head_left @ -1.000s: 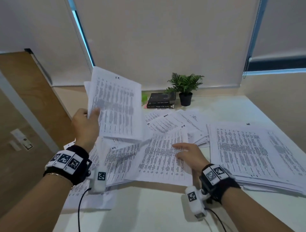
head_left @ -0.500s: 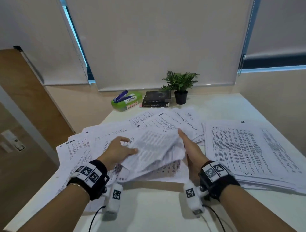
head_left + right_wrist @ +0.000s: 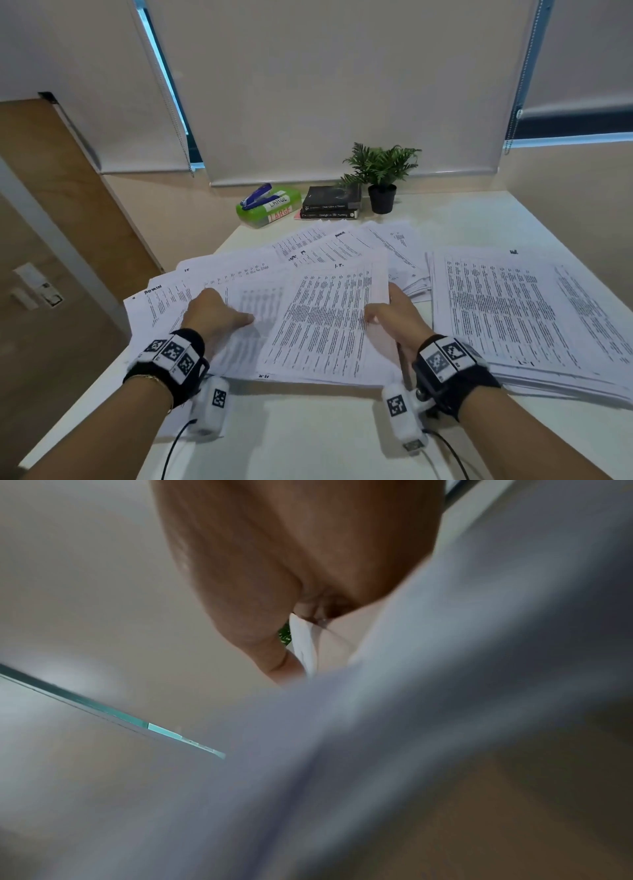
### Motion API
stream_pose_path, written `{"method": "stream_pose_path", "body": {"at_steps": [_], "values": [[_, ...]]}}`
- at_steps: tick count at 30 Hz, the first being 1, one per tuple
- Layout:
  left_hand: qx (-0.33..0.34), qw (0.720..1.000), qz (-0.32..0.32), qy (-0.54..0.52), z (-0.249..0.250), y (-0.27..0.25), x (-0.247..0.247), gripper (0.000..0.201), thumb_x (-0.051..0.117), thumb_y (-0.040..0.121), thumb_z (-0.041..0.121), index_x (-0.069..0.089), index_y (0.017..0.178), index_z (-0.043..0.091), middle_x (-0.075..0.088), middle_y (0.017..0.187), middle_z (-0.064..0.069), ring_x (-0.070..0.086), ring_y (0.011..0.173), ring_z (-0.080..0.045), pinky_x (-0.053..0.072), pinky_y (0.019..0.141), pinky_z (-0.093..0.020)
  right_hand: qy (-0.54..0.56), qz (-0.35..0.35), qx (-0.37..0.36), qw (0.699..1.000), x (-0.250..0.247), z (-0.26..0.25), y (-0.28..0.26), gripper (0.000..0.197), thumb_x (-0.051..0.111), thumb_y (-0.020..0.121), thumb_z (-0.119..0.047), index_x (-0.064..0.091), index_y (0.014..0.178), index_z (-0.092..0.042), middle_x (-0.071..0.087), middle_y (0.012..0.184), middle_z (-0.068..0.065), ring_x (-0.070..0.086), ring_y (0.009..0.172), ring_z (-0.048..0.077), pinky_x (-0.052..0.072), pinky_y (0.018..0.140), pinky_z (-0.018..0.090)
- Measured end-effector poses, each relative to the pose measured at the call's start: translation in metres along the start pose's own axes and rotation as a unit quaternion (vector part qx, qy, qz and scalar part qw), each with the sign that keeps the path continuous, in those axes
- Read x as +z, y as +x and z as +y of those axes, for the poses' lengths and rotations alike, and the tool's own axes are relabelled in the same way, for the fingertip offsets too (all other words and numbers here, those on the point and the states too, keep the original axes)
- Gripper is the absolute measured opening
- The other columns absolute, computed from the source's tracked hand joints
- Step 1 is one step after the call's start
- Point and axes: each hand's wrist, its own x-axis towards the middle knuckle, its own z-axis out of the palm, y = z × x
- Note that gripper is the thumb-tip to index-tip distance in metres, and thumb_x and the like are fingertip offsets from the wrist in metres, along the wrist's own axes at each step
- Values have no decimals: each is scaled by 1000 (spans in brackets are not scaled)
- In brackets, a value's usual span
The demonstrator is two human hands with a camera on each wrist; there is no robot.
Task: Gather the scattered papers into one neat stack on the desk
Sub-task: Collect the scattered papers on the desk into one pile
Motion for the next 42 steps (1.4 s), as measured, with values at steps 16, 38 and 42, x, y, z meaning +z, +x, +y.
{"method": "stream_pose_path", "body": {"at_steps": [16, 38, 42], "values": [[-10, 990, -48, -134, 15, -8, 9, 84, 92, 83, 17, 48, 149, -10, 51, 156, -23, 53, 139, -42, 46, 112, -43, 16, 24, -3, 1000, 4, 7, 1, 50, 61, 88, 4, 52, 130, -22, 67, 128, 6, 65, 115, 25, 50, 106, 50], [132, 852, 109, -495, 86, -21, -38, 48, 66, 105, 12, 50, 149, 5, 62, 145, -9, 57, 140, -32, 51, 108, -39, 8, -10, 2, 1000, 4, -10, -13, 31, 63, 102, -25, 73, 128, -11, 67, 135, 2, 56, 121, 12, 37, 98, 23], [115, 803, 126, -571, 85, -16, -32, 30, 63, 106, 12, 60, 136, 9, 72, 129, -1, 69, 124, -26, 58, 100, -40, -29, -24, 15, 999, 0, -13, -13, 49, 46, 106, -48, 72, 130, -14, 60, 147, 2, 51, 126, 12, 31, 104, 31]]}}
